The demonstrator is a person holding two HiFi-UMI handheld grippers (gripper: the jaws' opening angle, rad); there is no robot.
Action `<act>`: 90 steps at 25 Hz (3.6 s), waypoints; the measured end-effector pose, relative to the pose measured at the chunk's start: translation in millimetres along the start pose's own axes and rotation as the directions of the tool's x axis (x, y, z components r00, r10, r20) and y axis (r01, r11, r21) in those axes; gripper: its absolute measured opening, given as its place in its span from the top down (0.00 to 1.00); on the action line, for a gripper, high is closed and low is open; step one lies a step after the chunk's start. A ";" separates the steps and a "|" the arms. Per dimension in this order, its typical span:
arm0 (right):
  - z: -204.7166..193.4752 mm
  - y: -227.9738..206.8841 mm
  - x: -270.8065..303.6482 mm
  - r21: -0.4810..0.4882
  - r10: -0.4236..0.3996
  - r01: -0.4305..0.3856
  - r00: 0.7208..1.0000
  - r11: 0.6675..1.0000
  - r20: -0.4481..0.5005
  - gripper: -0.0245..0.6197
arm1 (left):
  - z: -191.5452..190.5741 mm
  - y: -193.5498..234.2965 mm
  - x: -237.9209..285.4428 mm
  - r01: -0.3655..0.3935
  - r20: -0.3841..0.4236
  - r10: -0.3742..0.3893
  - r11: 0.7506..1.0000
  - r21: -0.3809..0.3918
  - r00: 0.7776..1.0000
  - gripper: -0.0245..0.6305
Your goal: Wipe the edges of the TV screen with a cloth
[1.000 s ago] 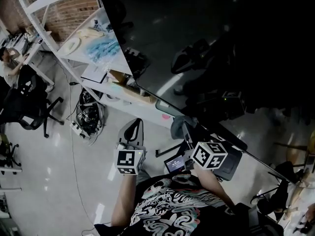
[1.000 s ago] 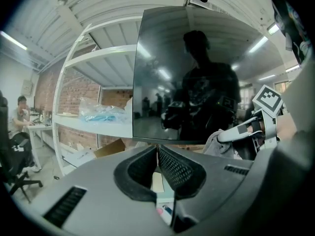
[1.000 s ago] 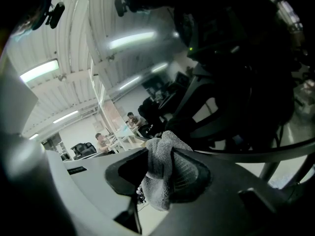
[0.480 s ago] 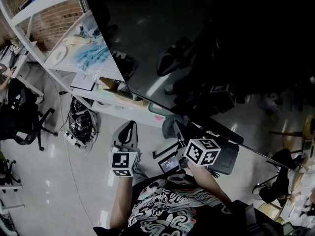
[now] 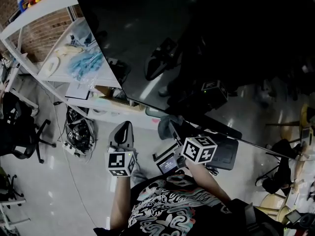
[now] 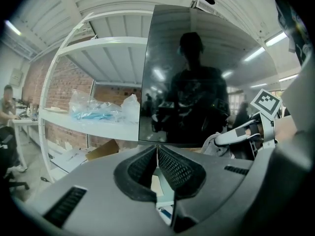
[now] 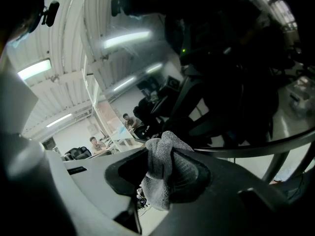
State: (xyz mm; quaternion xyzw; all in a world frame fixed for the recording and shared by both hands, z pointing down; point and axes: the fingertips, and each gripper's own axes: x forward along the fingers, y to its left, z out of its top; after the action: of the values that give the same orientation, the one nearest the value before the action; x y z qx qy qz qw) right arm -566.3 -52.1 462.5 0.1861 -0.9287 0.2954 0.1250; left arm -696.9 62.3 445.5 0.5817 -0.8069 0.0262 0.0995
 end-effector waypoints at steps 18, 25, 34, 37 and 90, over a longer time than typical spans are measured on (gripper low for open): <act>-0.8 31.3 46.3 0.019 -0.017 0.017 1.000 1.000 -0.001 0.74 | 6.9 60.8 5.4 0.010 0.013 -0.009 1.000 -0.025 1.000 0.93; -1.9 45.3 63.0 0.010 -0.017 0.017 1.000 1.000 -0.005 0.74 | 7.5 76.7 9.3 0.030 0.010 -0.030 0.999 -0.028 1.000 0.93; -3.0 63.7 83.9 0.006 -0.020 0.020 1.000 1.000 0.015 0.74 | 12.4 105.5 6.2 0.031 0.017 -0.031 0.999 -0.024 0.999 0.93; -4.1 70.1 92.6 0.008 -0.026 0.026 0.999 1.000 0.023 0.74 | 12.7 117.1 3.8 0.033 0.019 -0.032 0.999 -0.025 0.999 0.93; -48.9 100.5 17.5 0.086 -0.070 0.060 0.990 0.995 0.124 0.74 | -22.3 -58.6 -49.7 0.707 -0.087 -0.799 0.469 0.529 0.596 0.47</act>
State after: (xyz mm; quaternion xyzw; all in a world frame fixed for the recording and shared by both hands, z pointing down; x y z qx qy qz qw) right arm -618.3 48.2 457.0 0.2397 -0.9153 0.3165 0.0675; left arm -623.7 93.4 453.5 0.8808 -0.4330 0.1425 -0.1278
